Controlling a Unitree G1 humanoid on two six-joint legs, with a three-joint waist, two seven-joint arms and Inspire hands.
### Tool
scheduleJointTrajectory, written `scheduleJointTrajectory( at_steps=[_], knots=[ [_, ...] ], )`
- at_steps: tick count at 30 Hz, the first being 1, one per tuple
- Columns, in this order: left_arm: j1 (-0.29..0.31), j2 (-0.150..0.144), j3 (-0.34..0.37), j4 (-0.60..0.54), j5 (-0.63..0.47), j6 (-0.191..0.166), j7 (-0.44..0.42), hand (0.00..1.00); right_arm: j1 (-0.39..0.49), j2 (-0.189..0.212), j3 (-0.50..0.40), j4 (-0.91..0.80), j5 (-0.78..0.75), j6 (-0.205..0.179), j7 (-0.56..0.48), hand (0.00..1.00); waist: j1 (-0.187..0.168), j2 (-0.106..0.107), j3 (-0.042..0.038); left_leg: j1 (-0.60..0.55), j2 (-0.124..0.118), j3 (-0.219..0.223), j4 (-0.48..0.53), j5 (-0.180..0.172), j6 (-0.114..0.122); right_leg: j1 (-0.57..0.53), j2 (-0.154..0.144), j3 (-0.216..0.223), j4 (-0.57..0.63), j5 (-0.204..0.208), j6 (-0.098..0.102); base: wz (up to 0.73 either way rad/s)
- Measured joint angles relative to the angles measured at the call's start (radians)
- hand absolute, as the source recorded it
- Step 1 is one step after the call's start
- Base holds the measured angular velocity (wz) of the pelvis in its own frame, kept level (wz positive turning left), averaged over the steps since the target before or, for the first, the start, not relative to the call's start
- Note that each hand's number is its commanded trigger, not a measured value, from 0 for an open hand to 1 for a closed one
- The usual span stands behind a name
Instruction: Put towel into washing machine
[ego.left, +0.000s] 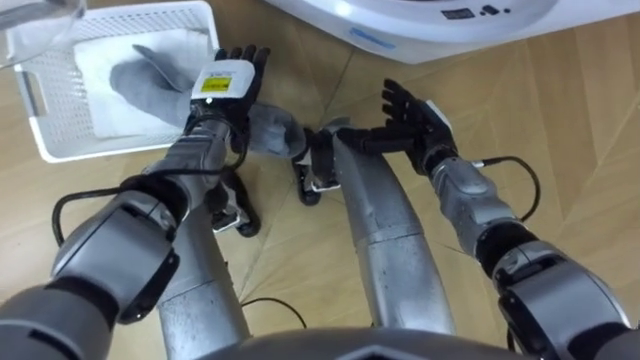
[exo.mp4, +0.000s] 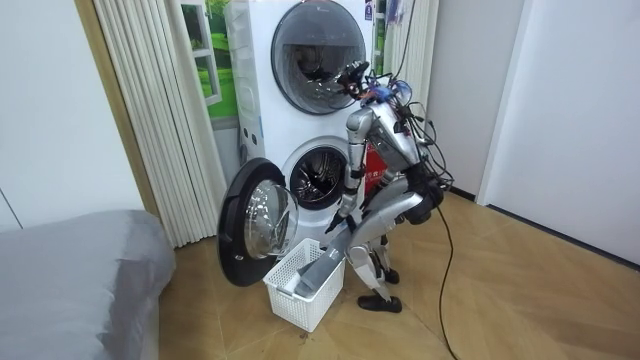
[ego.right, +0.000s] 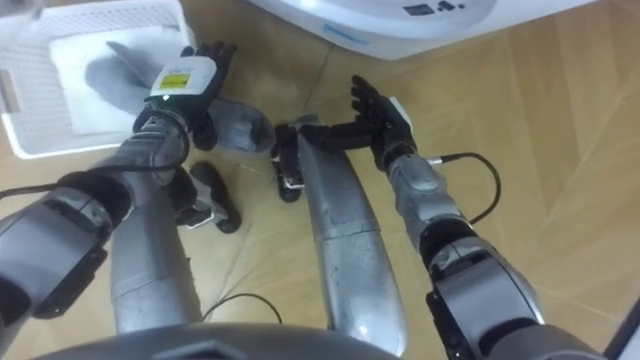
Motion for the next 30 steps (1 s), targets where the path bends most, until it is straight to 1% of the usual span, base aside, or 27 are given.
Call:
scheduleJointTrajectory(
  at_steps=[3, 7, 8, 11, 15, 17, 19, 26, 28, 30],
  knots=[
    [-0.001, 0.007, -0.018, 0.000, -0.002, -0.001, -0.054, 1.00, -0.009, 0.000, 0.012, 0.000, 0.000, -0.007, 0.014, 0.00, -0.010, -0.006, 0.0005, -0.007, 0.000, 0.000, 0.003, -0.001, 0.002, -0.007, 0.000, 0.000, 0.001, -0.001, 0.002, 0.00],
    [0.000, 0.022, -0.080, -0.013, -0.027, -0.001, -0.128, 1.00, -0.014, -0.002, 0.025, 0.001, 0.001, -0.007, 0.018, 0.00, -0.016, -0.006, 0.0000, -0.007, -0.004, -0.001, 0.003, -0.001, 0.009, -0.007, -0.002, 0.001, -0.001, -0.003, 0.006, 0.00],
    [-0.001, 0.024, -0.088, -0.016, -0.029, -0.001, -0.136, 1.00, -0.014, -0.002, 0.025, 0.001, 0.001, -0.007, 0.018, 0.00, -0.015, -0.007, 0.0000, -0.007, -0.004, -0.001, 0.003, -0.001, 0.009, -0.007, -0.002, 0.001, -0.001, -0.003, 0.006, 0.00],
    [-0.003, 0.028, -0.089, -0.024, -0.029, 0.002, -0.175, 1.00, -0.015, -0.002, 0.027, 0.002, -0.002, -0.006, 0.018, 0.00, -0.015, -0.007, -0.0003, -0.009, -0.003, -0.001, 0.003, -0.002, 0.010, -0.007, -0.002, 0.001, -0.003, -0.003, 0.007, 0.00],
    [-0.012, 0.037, -0.108, -0.033, -0.050, 0.003, -0.255, 1.00, -0.015, -0.002, 0.027, 0.004, -0.005, -0.007, 0.018, 0.00, -0.015, -0.007, -0.0006, -0.008, -0.005, -0.001, 0.000, -0.002, 0.011, -0.006, -0.002, 0.001, -0.005, -0.003, 0.008, 0.00],
    [-0.011, 0.037, -0.112, -0.033, -0.060, 0.003, -0.287, 1.00, -0.015, -0.001, 0.027, 0.007, -0.004, -0.007, 0.018, 0.00, -0.015, -0.007, -0.0007, -0.006, -0.005, -0.001, -0.002, -0.002, 0.010, -0.004, -0.002, 0.001, -0.006, -0.003, 0.008, 0.00],
    [-0.005, 0.035, -0.133, -0.033, -0.062, 0.003, -0.313, 1.00, -0.016, 0.000, 0.037, 0.010, -0.002, -0.007, 0.018, 0.00, -0.015, -0.007, -0.0008, 0.006, -0.005, 0.000, -0.011, -0.001, 0.010, 0.007, -0.002, 0.001, -0.014, -0.003, 0.008, 0.00],
    [0.033, 0.019, -0.145, -0.033, -0.060, 0.000, -0.331, 1.00, -0.012, 0.002, 0.051, 0.054, -0.003, -0.005, 0.017, 0.00, -0.007, -0.006, -0.0023, 0.077, -0.011, 0.005, -0.065, 0.003, 0.008, 0.079, -0.002, 0.002, -0.066, 0.001, 0.015, 0.00],
    [0.045, 0.012, -0.144, -0.032, -0.059, -0.012, -0.330, 1.00, -0.004, 0.002, 0.060, 0.090, -0.005, -0.006, 0.017, 0.00, 0.008, -0.004, -0.0034, 0.130, -0.022, 0.007, -0.111, 0.016, 0.006, 0.130, -0.002, 0.005, -0.108, 0.007, 0.023, 0.00],
    [0.057, 0.007, -0.146, -0.029, -0.060, -0.029, -0.326, 1.00, 0.004, 0.002, 0.067, 0.118, -0.004, -0.006, 0.018, 0.00, 0.026, -0.003, -0.0037, 0.177, -0.023, 0.013, -0.147, 0.023, 0.008, 0.179, -0.001, 0.005, -0.142, 0.012, 0.028, 0.02]
  ],
)
